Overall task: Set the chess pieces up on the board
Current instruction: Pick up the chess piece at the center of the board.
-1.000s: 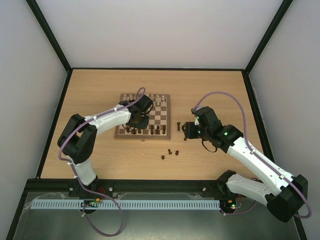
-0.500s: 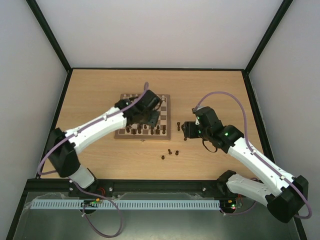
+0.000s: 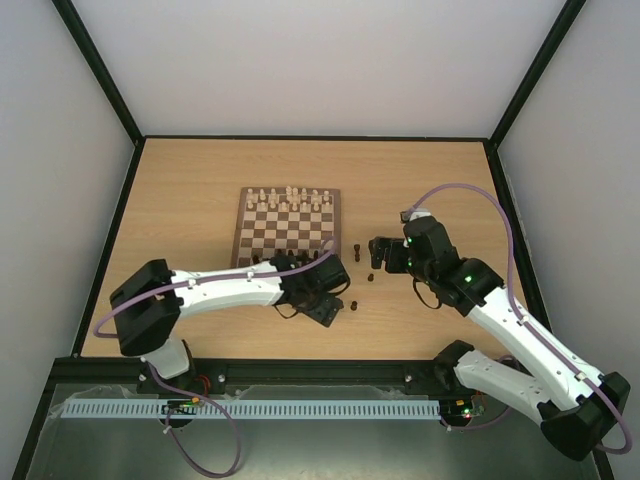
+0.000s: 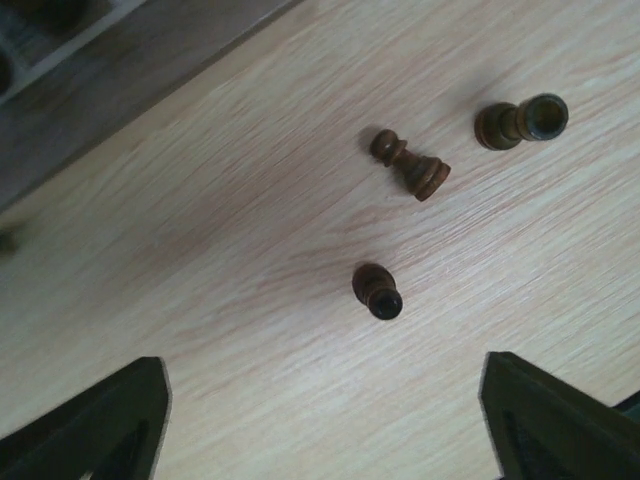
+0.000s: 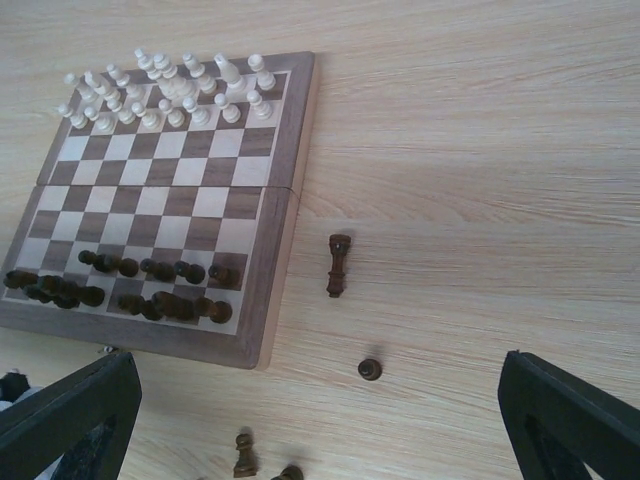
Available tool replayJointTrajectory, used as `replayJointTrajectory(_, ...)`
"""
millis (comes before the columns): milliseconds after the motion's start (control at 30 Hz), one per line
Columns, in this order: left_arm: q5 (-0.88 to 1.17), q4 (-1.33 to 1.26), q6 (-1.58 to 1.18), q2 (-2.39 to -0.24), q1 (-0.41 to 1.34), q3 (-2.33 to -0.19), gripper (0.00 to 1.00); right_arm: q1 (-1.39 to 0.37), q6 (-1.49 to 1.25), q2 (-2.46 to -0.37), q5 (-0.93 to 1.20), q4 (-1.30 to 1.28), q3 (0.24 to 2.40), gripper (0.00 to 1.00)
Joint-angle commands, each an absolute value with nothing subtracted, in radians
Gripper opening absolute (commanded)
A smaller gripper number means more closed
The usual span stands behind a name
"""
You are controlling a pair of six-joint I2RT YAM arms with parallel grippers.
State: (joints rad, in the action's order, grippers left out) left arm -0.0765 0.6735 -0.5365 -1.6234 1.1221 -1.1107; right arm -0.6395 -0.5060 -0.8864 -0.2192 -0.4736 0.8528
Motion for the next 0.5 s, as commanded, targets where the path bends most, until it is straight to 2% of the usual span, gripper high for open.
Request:
replayJointTrajectory(0, -0.074, 0.621, -0.552, -1.676, 1.147, -1.127, 0.94, -0.636, -0.518, -0.886, -0.255, -0.497, 0.844, 0.99)
replayJointTrajectory(167, -0.070, 0.602, -0.545, -1.743, 1.156, -1.148, 0.94, -0.636, -0.517, -0.881, -0.250, -0.495, 0.843, 0.99)
replayJointTrajectory(267, -0.062, 0.590, -0.542, -1.772, 1.157, -1.150, 0.91, -0.636, -0.516, -0.879, -0.245, -0.494, 0.841, 0.98)
replayJointTrajectory(333, -0.059, 0.586, -0.541, -1.787, 1.157, -1.153, 0.86, -0.636, -0.515, -0.879, -0.244, -0.494, 0.842, 0.99)
replayJointTrajectory(467, -0.054, 0.580, -0.539, -1.800, 1.157, -1.156, 0.68, -0.636, -0.513, -0.876, -0.237, -0.490, 0.840, 0.99)
